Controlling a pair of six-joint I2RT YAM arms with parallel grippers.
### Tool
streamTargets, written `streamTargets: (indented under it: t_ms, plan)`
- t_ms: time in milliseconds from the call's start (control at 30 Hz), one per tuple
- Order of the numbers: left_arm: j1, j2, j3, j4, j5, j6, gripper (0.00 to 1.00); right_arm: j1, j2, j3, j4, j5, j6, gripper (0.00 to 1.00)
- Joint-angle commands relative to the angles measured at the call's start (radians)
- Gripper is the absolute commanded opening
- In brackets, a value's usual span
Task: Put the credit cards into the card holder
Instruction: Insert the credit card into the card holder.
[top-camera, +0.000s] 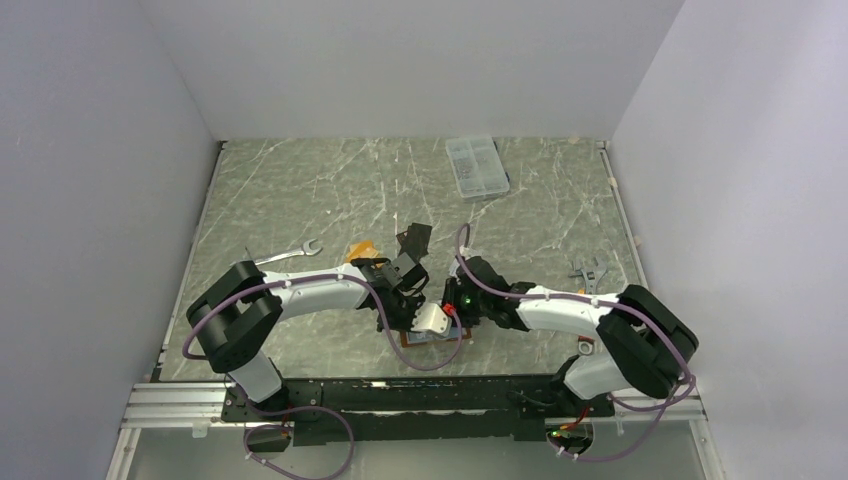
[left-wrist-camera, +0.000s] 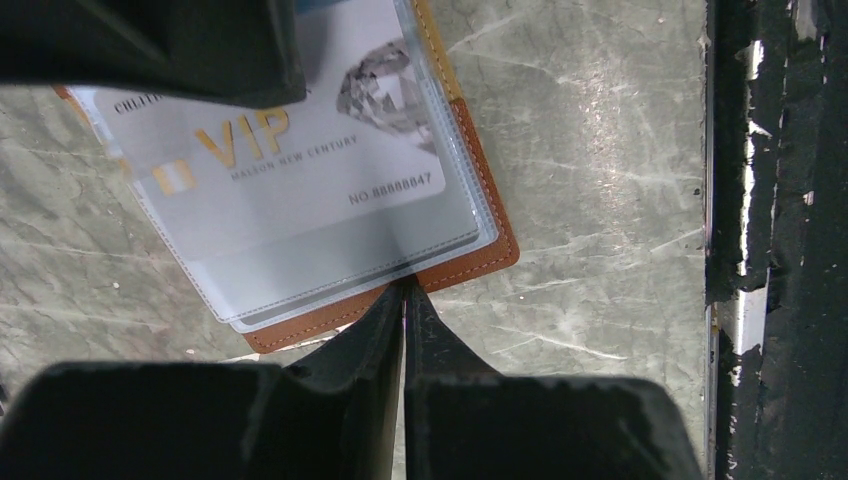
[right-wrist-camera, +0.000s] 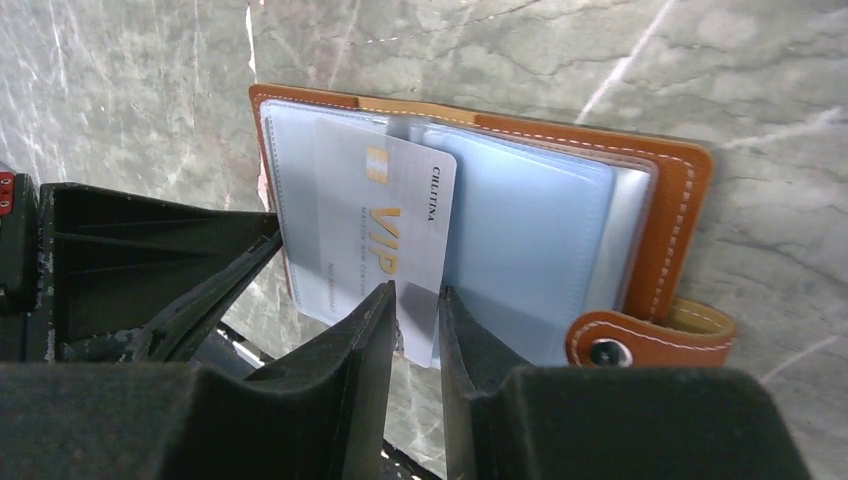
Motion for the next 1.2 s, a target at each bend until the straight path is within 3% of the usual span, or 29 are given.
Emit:
streamTargets:
  t_ms: [0, 333, 600, 1167]
  plan:
    - [0.001, 0.018, 0.013, 0.018, 0.016, 0.003, 0.10, 0.040, 0.029, 0.064, -0.046, 0.046, -0.030, 0.25]
    - [0.002, -0.003, -0.010, 0.027, 0.003, 0.005, 0.10, 0.046, 0.031, 0.101, -0.074, 0.049, -0.057, 0.22]
    - [0.008, -0.015, -0.016, 0.028, -0.010, 0.012, 0.09, -0.073, -0.034, 0.046, -0.073, 0.011, -0.058, 0.00]
    - [0.010, -0.013, -0.009, 0.034, -0.014, 0.015, 0.09, -0.030, 0.106, 0.118, 0.002, -0.002, -0.023, 0.00]
